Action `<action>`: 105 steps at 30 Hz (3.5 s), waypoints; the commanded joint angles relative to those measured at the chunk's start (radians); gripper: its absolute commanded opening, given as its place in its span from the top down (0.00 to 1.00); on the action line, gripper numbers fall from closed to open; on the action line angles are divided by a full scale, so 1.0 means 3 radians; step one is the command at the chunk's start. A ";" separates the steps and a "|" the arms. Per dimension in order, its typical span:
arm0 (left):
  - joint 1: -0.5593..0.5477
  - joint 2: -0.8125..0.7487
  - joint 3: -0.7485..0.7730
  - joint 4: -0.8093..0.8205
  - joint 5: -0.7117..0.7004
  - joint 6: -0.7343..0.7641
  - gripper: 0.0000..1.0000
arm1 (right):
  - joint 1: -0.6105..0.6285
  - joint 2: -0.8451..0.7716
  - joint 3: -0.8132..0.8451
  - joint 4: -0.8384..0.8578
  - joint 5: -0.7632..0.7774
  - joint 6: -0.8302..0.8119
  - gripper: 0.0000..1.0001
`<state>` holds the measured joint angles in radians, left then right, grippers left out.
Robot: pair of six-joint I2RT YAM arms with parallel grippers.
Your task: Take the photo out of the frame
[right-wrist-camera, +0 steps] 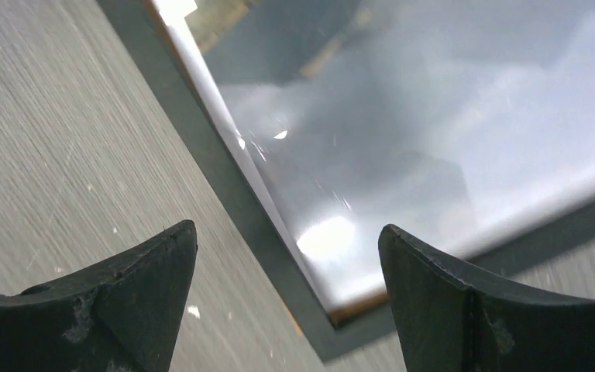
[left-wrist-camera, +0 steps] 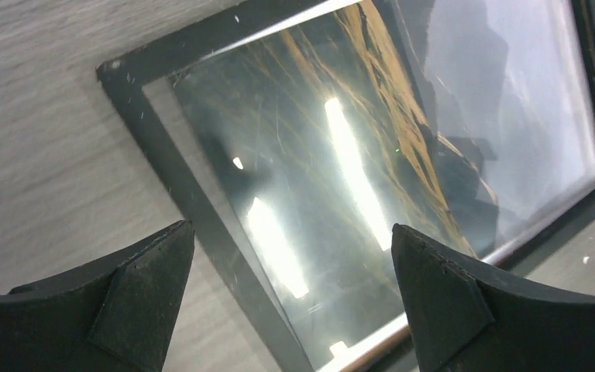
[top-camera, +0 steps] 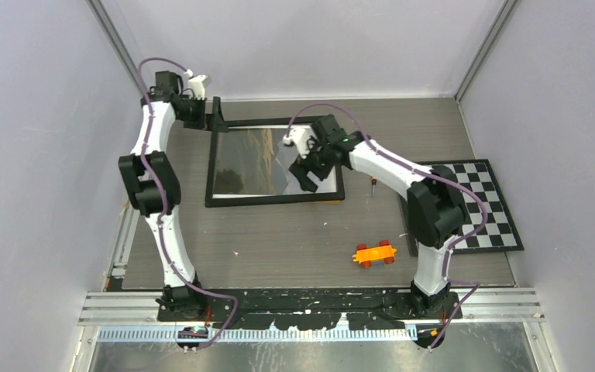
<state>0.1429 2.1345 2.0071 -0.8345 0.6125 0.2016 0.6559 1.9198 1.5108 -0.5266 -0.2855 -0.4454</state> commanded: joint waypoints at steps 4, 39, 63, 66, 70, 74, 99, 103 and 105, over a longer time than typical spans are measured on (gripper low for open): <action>-0.0208 0.0872 0.1155 -0.0188 -0.0038 0.0015 0.00 | -0.0231 -0.0540 -0.0293 -0.0566 -0.0121 0.0280 0.10; -0.0677 0.1736 0.1632 0.0217 -0.0311 -0.0085 0.02 | -0.0233 -0.0255 -0.0815 -0.0805 0.0252 0.0131 0.77; -0.0512 0.0579 -0.0511 -0.0543 0.0043 0.0329 0.14 | -0.0326 0.0312 -0.0551 -0.0085 0.1128 -0.0085 0.84; -0.0509 0.0280 -0.1011 -0.0365 0.0015 0.0355 0.14 | -0.0328 0.0456 -0.0330 -0.0061 0.1124 -0.0098 0.83; -0.0497 -0.0014 -0.1532 -0.0218 -0.0032 0.0413 0.14 | -0.0293 0.0681 -0.0003 -0.0057 0.1105 -0.0097 0.82; -0.0492 -0.0210 -0.1748 -0.0219 -0.0035 0.0502 0.14 | -0.0281 0.0786 0.0174 -0.0075 0.1073 -0.0061 0.81; -0.0342 0.0849 0.0141 0.0126 -0.0030 -0.0036 0.06 | -0.1264 0.0302 0.0252 -0.0648 -0.0247 0.2021 0.18; -0.0448 0.0910 0.0186 0.0039 0.0008 0.0018 0.10 | -0.1321 0.0451 0.0379 -0.0628 -0.0398 0.2174 0.13; -0.0571 0.0860 0.0077 -0.0007 0.0037 0.0059 0.13 | -0.1345 0.0546 0.0462 -0.0613 -0.0442 0.2202 0.12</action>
<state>0.0235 2.3886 2.0457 -0.8028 0.5884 0.2119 0.2493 2.0441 1.5810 -0.7246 -0.3290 0.1379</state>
